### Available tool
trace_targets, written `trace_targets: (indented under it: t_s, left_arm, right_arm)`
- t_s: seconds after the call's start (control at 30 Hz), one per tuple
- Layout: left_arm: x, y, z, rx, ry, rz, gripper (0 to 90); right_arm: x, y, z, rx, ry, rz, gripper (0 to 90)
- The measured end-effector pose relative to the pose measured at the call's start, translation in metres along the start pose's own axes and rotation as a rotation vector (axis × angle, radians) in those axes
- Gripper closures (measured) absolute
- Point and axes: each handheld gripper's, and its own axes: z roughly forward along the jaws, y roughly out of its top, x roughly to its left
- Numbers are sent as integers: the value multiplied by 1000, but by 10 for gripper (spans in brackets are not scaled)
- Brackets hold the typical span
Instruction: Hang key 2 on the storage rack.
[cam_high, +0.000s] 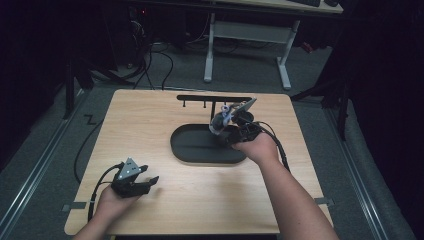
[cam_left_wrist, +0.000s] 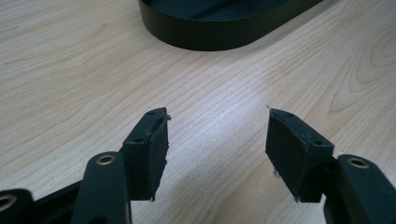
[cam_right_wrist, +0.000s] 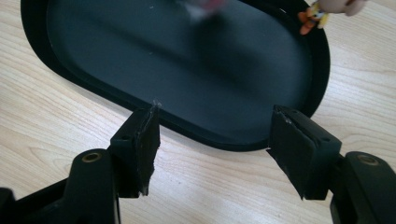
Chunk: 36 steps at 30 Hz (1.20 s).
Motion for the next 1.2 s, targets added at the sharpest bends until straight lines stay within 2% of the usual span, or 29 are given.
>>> trace_targets:
  t_s: [0.1, 0.2, 0.27, 0.3, 0.33, 0.57, 0.67, 0.87, 1.0, 1.07, 1.17, 1.2]
  left_arm:
    - [-1, 0, 0, 2, -4, 5, 394]
    - [-2, 1, 1, 5, -2, 9, 394]
    - [-3, 1, 2, 7, -5, 11, 394]
    - [-3, 1, 2, 8, -4, 13, 394]
    - [-4, 1, 2, 9, -4, 15, 394]
    - [-8, 1, 4, 13, -17, 30, 391]
    - [-9, 1, 4, 11, -22, 34, 390]
    - [-10, 1, 5, 14, -30, 41, 389]
    - [-10, 1, 6, 9, -36, 40, 389]
    - [-11, 1, 6, 9, -37, 43, 389]
    - [-12, 2, 3, -19, -40, 47, 390]
    - [-13, 2, 3, -19, -43, 47, 390]
  right_arm:
    - [-4, -8, -1, -17, 8, 5, 340]
    - [-5, -21, -2, -34, -18, -4, 338]
    - [-5, -29, -1, -48, -18, -10, 338]
    - [-3, -35, 0, -64, -34, -31, 341]
    - [-3, -39, 1, -67, -37, -31, 343]
    - [3, -77, 16, -147, -20, -33, 346]
    - [6, -92, 24, -190, -34, -43, 347]
    - [8, -130, 44, -305, -31, -25, 346]
    - [10, -156, 60, -381, -48, -41, 342]
    - [12, -171, 66, -439, -53, -34, 343]
    - [12, -186, 69, -508, -53, -21, 343]
    - [12, -194, 70, -553, -51, 4, 345]
